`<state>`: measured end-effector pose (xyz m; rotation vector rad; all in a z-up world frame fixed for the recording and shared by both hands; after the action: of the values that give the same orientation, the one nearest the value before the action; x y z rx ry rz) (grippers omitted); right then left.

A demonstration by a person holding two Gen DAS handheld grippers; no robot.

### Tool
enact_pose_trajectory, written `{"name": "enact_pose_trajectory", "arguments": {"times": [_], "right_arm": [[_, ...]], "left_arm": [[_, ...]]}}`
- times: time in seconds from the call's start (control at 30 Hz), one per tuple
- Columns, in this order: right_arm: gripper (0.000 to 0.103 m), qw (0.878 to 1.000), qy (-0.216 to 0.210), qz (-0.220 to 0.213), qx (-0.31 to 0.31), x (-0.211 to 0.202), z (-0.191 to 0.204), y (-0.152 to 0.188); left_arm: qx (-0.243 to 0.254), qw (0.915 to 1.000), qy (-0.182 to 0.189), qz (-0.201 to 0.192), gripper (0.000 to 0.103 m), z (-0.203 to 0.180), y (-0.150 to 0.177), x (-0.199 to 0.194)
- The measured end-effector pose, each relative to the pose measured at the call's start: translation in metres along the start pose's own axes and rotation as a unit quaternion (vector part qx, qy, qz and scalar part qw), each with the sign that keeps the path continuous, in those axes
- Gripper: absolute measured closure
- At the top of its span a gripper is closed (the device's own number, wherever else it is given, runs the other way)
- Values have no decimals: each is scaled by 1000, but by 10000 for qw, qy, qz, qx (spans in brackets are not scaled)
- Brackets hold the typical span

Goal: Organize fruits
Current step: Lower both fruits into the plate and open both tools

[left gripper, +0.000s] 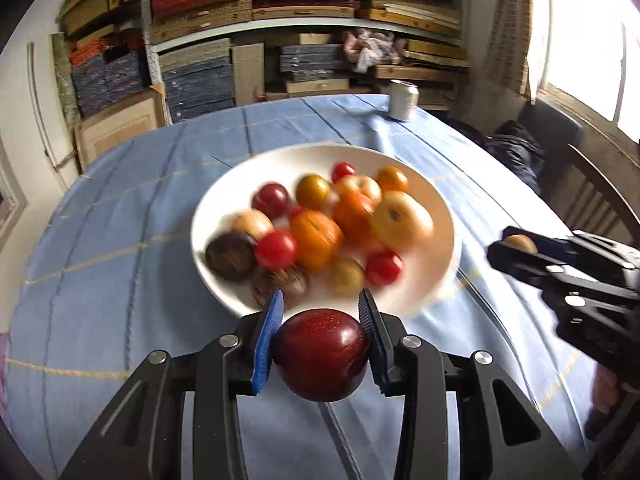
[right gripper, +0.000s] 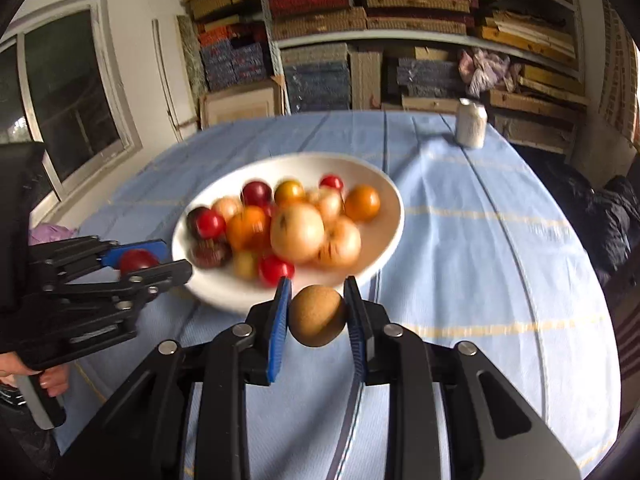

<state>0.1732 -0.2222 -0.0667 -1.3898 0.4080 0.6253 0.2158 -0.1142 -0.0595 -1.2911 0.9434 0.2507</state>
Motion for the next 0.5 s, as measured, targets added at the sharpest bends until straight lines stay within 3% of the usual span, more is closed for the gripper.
{"name": "enact_pose_trajectory", "arguments": {"times": [0.07,0.17,0.27,0.37,0.43,0.5], "right_arm": [[77,9999,-28,-137,-46,6,-1,-26],[77,9998,58,-163,-76,28,-6,-60],[77,9998,188,-81,-52,58,-11,-81],[77,9997,-45,188,132,89,-9,-84],[77,9989,-259,339,207,101,-6,-81],[76,9992,-236,299,131,105,-4,-80]], "left_arm": [[-57,10000,-51,21,64,10,-17,7],[-291,9994,183,104,64,24,-45,18],[-523,9984,201,-103,64,40,-73,28],[-737,9968,301,-83,64,50,-82,43],[-615,9963,593,110,64,44,-75,53],[-491,9970,548,258,63,44,-72,58]]}}
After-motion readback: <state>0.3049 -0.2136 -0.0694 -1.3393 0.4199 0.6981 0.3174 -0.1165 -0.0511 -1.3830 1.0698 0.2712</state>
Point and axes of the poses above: each gripper's, at about its wrist camera, not at the fingertips, and x roughly the way its jaws point, z to its left, y to its underside, the point moved 10 cm from there along x, roughly the way its jaws point, and after that the axes turned 4 degrees about y, right-handed, at the moved point
